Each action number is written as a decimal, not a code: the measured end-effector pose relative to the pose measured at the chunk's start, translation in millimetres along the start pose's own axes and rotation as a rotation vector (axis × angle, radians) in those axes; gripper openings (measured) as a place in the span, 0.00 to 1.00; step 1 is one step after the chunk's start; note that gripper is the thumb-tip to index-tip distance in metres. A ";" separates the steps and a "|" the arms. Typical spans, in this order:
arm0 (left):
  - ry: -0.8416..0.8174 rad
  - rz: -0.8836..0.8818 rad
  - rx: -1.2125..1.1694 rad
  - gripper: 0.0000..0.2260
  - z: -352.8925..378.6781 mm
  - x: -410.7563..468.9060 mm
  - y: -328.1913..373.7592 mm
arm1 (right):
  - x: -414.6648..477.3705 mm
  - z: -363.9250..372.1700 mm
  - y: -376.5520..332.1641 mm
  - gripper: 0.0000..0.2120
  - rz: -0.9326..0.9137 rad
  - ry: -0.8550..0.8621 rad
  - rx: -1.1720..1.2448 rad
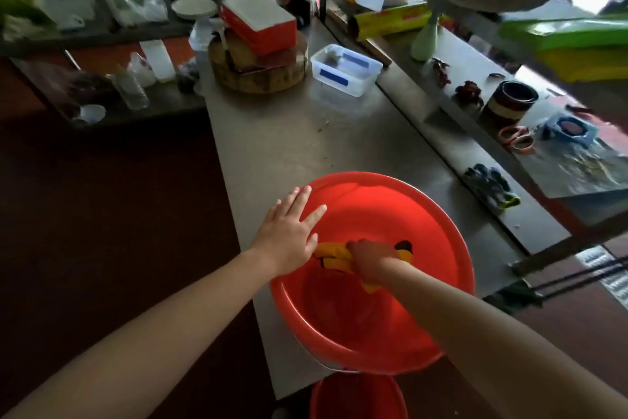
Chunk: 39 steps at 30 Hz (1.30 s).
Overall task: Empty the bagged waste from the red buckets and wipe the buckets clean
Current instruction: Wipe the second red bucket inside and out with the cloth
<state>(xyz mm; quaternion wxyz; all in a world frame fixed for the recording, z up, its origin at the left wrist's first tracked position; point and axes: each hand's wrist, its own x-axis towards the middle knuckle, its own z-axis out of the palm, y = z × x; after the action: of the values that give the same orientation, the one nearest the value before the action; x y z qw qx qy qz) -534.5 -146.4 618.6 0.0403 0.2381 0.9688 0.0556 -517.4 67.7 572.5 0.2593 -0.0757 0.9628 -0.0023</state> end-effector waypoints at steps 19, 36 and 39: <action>0.117 0.047 -0.062 0.25 17.3 -6.5 -2.8 | 32.4 123.2 -16.2 0.42 0.127 -0.371 0.186; 0.068 0.028 -0.006 0.19 12.6 -3.8 -1.3 | 62.5 118.3 -60.5 0.30 0.154 -0.234 0.301; 0.053 0.019 0.007 0.18 12.0 -3.5 -0.9 | 64.5 111.2 -47.4 0.31 0.228 -0.261 0.433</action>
<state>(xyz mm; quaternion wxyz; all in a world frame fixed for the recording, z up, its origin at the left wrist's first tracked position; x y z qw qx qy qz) -530.5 -147.7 606.7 0.0135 0.2459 0.9674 0.0587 -510.2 15.3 446.1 0.3898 0.0906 0.9007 -0.1690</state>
